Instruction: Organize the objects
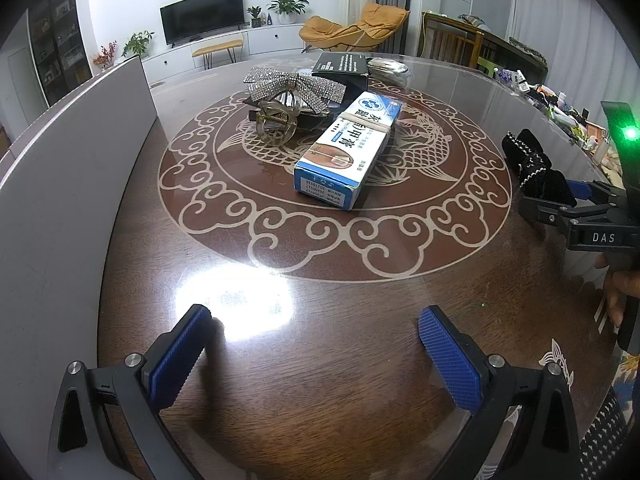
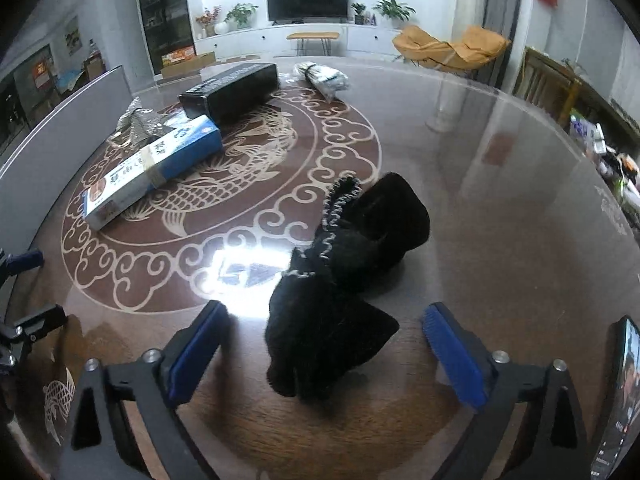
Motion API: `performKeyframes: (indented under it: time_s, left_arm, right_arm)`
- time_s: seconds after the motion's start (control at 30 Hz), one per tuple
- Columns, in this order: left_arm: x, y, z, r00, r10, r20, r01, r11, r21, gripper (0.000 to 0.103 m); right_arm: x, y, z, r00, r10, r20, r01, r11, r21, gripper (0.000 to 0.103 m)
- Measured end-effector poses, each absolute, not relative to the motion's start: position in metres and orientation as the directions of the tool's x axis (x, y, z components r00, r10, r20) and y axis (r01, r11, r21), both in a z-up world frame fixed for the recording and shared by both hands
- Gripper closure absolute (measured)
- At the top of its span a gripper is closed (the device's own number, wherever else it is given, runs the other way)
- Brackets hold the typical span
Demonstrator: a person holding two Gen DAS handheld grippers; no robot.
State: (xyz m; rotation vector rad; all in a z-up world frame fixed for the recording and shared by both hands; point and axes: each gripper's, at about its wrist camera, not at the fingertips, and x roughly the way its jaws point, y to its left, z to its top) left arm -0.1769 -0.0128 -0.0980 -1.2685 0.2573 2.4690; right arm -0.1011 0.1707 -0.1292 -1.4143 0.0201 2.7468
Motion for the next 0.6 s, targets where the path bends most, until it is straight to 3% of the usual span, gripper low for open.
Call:
performKeyframes:
  time_s: [0.6]
  left_arm:
    - [-0.1766, -0.0133, -0.0980, -0.537, 0.226, -0.813, -0.388, -0.922, 0.001, 0.000]
  right_arm:
    - [-0.1025, 0.1705, -0.1301, -0.578, 0.044, -0.815, -0.053, -0.998, -0.016, 0.000]
